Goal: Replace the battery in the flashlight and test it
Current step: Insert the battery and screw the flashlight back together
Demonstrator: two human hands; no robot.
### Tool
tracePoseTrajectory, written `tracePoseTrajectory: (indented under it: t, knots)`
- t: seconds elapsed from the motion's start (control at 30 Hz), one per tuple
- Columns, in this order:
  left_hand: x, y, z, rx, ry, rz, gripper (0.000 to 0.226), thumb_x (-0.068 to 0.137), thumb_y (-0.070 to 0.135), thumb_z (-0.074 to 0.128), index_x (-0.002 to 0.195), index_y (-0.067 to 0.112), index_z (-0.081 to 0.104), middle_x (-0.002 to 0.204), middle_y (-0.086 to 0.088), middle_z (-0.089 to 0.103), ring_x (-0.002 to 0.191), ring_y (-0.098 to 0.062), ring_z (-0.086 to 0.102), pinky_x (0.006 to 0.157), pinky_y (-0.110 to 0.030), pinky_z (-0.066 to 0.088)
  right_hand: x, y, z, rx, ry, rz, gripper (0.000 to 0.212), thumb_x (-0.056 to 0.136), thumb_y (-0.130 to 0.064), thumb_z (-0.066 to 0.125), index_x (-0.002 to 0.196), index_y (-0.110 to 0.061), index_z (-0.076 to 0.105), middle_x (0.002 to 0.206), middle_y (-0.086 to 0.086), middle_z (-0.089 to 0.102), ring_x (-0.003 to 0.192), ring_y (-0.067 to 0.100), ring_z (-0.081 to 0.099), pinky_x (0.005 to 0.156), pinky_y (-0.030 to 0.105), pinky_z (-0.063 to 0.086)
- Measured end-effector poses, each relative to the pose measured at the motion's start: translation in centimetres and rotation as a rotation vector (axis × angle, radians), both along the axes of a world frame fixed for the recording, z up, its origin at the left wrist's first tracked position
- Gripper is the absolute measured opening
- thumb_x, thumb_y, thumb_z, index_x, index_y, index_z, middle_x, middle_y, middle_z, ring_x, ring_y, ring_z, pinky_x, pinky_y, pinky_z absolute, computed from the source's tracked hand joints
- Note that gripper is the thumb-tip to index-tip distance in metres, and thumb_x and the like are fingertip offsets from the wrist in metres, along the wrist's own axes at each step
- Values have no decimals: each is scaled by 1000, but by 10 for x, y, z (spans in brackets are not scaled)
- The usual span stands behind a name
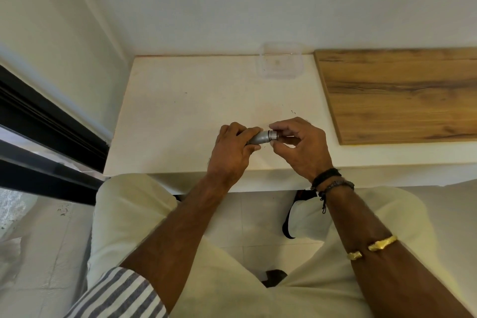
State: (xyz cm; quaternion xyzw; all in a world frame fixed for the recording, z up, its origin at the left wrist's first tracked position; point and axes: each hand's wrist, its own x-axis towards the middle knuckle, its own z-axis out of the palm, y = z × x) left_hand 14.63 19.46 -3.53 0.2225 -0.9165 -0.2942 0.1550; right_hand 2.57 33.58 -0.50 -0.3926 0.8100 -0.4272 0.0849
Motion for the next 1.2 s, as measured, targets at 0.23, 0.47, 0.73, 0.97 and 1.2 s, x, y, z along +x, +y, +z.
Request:
tracePoseTrajectory:
  t: [0.23,0.47,0.73,0.97,1.2]
  knots:
    - [-1,0,1,19,-52,-10,36,97,23,59,133,19,59,115,-7,58,109,-24,46,94,-38,47,0,1,1,-9,-48,40,30,83,-1,78,113,-6,76,113,11,74,102,20,69,95,25,57]
    - [0,-1,-2,28,-68,-16,34,97,20,57,132,18,59,114,-6,58,107,-23,45,90,-32,42,-3,1,-3,-2,-9,74,31,83,-1,79,113,-8,76,113,9,75,101,12,65,95,2,44]
    - [-1,-5,-9,77,-75,-55,34,98,18,56,132,20,58,109,-6,58,99,-17,40,83,-25,33,-6,1,-5,-10,1,123,30,83,3,77,112,-5,76,114,12,75,104,15,68,96,7,48]
    - [-3,-4,-10,91,-88,-67,36,100,18,52,136,21,55,110,-6,57,98,-15,38,84,-24,31,-8,2,-3,-21,37,134,27,83,7,76,108,-2,77,112,14,75,101,13,66,94,-4,38]
    - [-5,-5,-14,57,-82,-60,36,101,19,52,136,22,53,113,-6,59,98,-14,38,86,-24,32,-7,1,-6,-44,6,73,23,86,-7,77,110,-9,77,110,1,72,99,-6,61,89,-2,42]
